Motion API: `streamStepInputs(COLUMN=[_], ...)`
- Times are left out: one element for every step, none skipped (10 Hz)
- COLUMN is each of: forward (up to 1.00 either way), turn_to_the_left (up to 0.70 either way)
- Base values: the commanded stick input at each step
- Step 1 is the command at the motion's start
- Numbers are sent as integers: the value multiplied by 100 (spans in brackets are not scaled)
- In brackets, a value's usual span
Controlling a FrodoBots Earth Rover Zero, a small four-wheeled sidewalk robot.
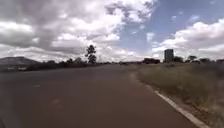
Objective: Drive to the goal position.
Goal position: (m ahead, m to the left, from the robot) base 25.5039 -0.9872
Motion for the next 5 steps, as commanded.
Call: streamStepInputs(forward=[70, 70, 70, 70, 70], turn_to_the_left=[0, 0, 0, 0, 0])
